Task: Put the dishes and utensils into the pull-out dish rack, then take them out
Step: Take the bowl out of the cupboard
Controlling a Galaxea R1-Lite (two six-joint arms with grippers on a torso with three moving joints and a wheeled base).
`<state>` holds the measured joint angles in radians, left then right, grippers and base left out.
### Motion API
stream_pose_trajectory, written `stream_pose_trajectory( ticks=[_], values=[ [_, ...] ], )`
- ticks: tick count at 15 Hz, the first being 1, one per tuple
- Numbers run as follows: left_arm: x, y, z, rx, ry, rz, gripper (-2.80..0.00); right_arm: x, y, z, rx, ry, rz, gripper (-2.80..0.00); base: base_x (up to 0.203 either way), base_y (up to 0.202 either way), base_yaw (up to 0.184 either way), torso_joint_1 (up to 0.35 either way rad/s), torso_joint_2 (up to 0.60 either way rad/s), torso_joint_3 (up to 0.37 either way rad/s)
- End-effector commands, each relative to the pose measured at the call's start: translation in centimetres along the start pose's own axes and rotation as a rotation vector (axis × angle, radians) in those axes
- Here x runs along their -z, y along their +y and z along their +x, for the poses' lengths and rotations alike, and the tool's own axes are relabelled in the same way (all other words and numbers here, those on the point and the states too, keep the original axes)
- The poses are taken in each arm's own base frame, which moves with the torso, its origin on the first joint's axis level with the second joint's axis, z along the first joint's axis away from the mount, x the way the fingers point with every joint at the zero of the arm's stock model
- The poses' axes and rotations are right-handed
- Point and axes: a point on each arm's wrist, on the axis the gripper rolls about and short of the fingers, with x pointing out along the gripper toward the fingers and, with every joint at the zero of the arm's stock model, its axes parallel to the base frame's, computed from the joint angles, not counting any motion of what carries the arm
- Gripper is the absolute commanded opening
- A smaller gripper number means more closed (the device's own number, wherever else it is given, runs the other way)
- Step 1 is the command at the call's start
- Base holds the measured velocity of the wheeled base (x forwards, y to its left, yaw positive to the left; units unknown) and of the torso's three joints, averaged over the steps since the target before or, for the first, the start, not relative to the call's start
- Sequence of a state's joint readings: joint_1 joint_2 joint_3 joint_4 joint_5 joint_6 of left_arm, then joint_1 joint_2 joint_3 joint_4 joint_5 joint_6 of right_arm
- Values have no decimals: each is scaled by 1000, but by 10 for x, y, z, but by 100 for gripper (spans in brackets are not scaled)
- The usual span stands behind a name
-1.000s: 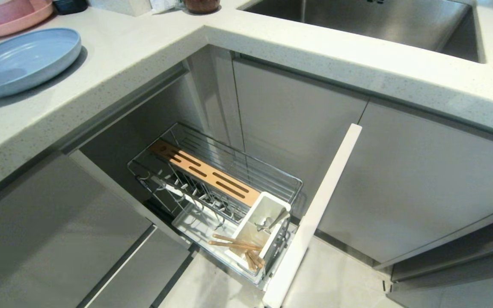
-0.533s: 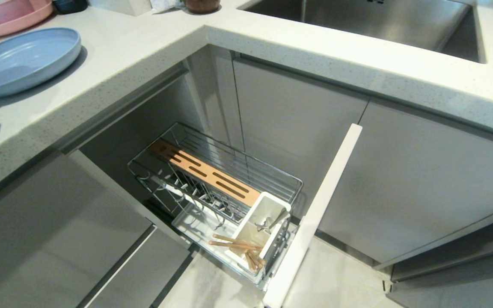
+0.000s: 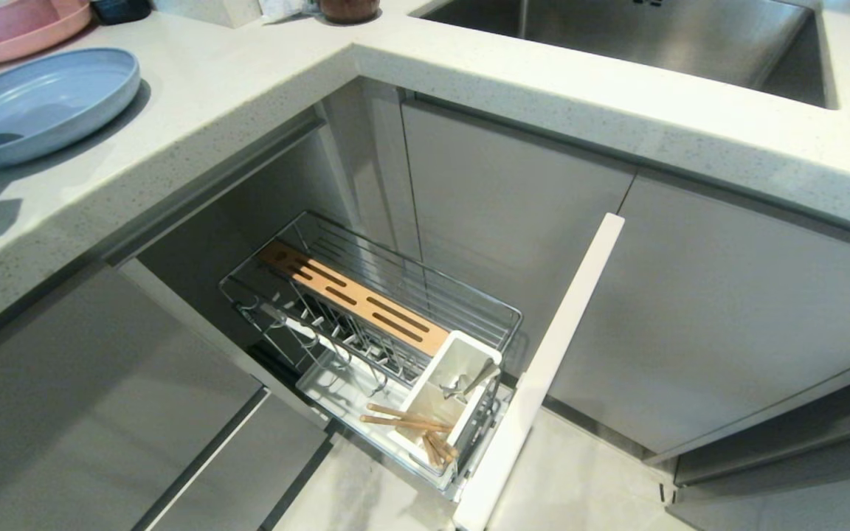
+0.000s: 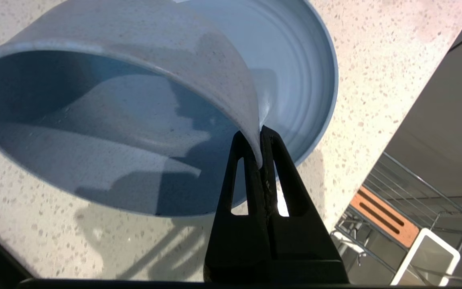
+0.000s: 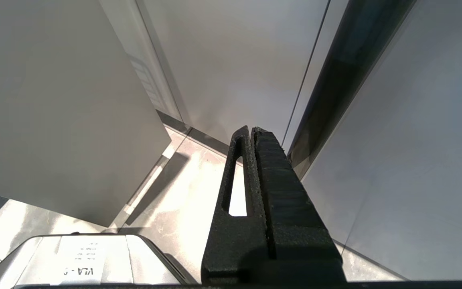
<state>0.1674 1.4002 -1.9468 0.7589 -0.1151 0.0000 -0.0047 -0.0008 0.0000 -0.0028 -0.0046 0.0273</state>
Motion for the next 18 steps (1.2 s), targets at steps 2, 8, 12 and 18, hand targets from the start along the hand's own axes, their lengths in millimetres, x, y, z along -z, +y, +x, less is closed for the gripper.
stream_pose_trajectory(
  ticks=[2, 8, 12, 18],
  values=[
    [1, 1, 9, -1, 20, -1, -280, 0, 0, 0, 0, -1, 0, -280, 0, 0, 0, 0, 0, 0],
    [3, 2, 14, -4, 34, -3, -280, 0, 0, 0, 0, -3, 0, -280, 0, 0, 0, 0, 0, 0],
    [3, 2, 18, -4, 41, -5, -280, 0, 0, 0, 0, -3, 0, -280, 0, 0, 0, 0, 0, 0],
    [2, 3, 20, -9, 31, -4, 0, 0, 0, 0, 0, -3, 0, -280, 0, 0, 0, 0, 0, 0]
  ],
)
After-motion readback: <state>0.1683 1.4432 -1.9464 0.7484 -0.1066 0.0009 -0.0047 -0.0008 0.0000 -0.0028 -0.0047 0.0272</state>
